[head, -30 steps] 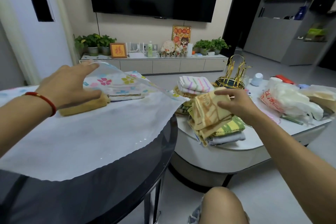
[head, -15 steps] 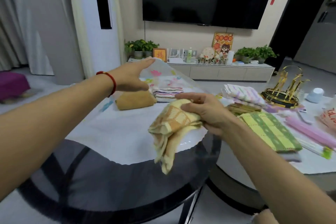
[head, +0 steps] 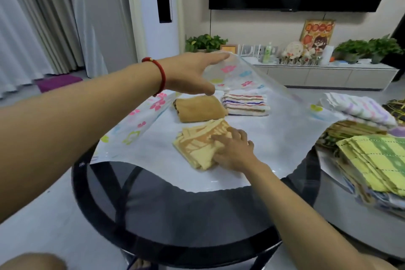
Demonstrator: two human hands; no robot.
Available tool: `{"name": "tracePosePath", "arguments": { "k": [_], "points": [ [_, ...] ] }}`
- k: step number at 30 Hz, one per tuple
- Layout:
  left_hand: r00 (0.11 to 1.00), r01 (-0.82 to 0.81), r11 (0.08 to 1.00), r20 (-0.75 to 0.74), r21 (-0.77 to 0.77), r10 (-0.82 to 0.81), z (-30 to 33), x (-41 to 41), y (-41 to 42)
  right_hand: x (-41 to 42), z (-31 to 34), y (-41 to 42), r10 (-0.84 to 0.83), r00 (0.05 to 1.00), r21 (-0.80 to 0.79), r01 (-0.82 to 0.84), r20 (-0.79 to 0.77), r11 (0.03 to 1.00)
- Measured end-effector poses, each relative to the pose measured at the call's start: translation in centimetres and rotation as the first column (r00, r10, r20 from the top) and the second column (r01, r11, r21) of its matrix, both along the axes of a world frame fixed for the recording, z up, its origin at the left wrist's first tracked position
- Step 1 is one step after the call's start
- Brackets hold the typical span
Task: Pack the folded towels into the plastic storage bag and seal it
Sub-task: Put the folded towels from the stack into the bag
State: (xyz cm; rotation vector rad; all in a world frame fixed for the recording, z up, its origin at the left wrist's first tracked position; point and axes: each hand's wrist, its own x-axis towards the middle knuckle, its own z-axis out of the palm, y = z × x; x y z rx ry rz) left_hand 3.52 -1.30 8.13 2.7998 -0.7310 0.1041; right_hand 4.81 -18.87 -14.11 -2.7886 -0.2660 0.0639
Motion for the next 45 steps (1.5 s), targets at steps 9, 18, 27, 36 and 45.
{"name": "tracePosePath", "arguments": {
  "k": [9, 18, 27, 36, 45],
  "points": [
    [0.989, 0.064, 0.993, -0.128, -0.103, -0.077, 0.2, -0.9, 1.2, 1.2, -1.1, 12.3, 0.376, 0.927, 0.015, -0.376, -0.001, 0.926],
    [0.971, 0.021, 0.987, -0.232, -0.162, -0.059, 0.3, -0.7, 3.7, 3.5, -1.6, 19.1, 0.494, 0.862, 0.183, -0.507, 0.116, 0.842],
    [0.970, 0.022, 0.986, -0.236, -0.167, -0.062, 0.4, -0.2, 4.0, 7.0, -0.7, 19.9, 0.682, 0.703, -0.011, -0.695, 0.200, 0.719],
    [0.969, 0.027, 0.981, -0.236, -0.194, -0.073, 0.2, 0.2, 4.3, 8.4, -2.3, 19.1, 0.445, 0.854, -0.102, -0.434, 0.269, 0.895],
    [0.976, 0.017, 0.984, -0.209, -0.180, -0.055, 0.0, 0.0, 4.1, 12.3, -3.4, 8.9, 0.054, 0.987, -0.200, -0.023, 0.149, 0.980]
  ]
}}
